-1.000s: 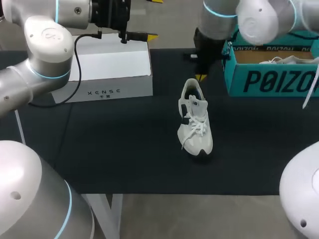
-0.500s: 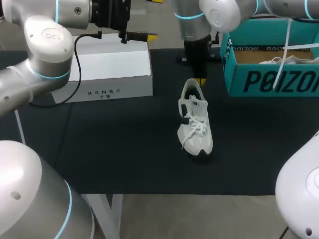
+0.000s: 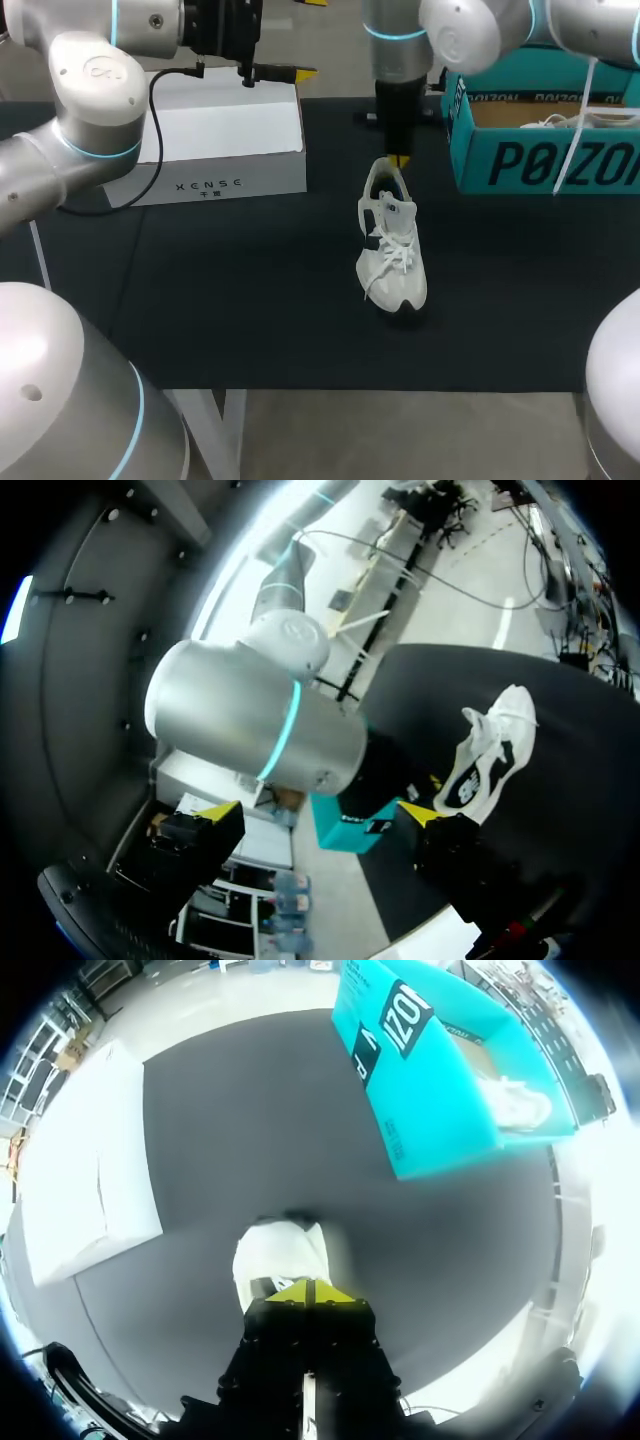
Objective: Take the shoe out of the shoebox, open the shoe tongue, remove and reinsert the insole, then place the shoe into the shoebox
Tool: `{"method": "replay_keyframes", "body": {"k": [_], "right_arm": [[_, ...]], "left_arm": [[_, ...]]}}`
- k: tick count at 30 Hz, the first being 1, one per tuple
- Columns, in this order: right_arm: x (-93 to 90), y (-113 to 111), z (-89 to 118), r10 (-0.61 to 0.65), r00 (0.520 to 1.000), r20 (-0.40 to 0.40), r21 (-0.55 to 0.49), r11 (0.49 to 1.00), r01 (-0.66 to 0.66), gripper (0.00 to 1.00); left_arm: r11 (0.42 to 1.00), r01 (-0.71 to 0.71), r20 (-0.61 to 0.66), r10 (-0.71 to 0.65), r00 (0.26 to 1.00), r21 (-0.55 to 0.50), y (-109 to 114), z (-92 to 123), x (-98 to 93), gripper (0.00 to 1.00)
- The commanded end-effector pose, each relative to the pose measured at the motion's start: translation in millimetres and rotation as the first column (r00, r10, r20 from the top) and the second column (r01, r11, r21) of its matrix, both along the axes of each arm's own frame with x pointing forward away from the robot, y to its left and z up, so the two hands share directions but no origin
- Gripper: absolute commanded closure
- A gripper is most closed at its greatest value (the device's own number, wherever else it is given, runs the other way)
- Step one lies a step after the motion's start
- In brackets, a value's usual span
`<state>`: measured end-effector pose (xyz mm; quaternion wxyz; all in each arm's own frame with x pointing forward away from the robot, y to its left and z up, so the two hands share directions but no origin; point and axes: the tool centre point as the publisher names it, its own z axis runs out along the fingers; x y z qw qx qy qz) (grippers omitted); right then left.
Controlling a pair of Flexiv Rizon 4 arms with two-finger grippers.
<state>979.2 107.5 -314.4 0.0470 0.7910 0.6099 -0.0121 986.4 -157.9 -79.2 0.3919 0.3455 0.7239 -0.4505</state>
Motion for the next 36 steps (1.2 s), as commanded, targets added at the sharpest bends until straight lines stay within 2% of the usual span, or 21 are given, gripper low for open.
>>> {"method": "replay_keyframes", "body": {"k": [1, 7, 14, 19, 29, 36], "right_arm": [[-15.3, 7, 10, 0.033, 0.998, 0.061, -0.016, 0.999, -0.032, 1.00], [-18.6, 10, -11, 0.027, 0.998, 0.065, -0.006, 1.000, -0.027, 1.00], [-17.8, 0, -30, 0.012, 0.997, 0.080, -0.003, 1.000, -0.012, 1.00], [-16.2, -4, -49, -0.006, 0.998, 0.056, -0.004, 1.000, 0.006, 1.00], [-16.9, 11, -80, 0.040, 0.999, -0.003, -0.019, 0.999, -0.040, 1.00], [-20.8, 19, -90, 0.052, 0.998, -0.032, -0.011, 0.999, -0.053, 1.00]], "left_arm": [[1.000, 0.001, 0.000, -0.001, 1.000, 0.003, -1, 0, 1.0, 0.00], [1.000, 0.001, 0.000, -0.001, 1.000, 0.003, -1, 0, 1.0, 0.00], [1.000, 0.001, 0.000, -0.001, 1.000, 0.003, -1, 0, 1.0, 0.00], [1.000, 0.001, 0.000, -0.001, 1.000, 0.003, -1, 0, 1.0, 0.00], [1.000, 0.001, 0.000, -0.001, 1.000, 0.003, -1, 0, 1.0, 0.00], [1.000, 0.001, 0.000, -0.001, 1.000, 0.003, -1, 0, 1.0, 0.00]]}}
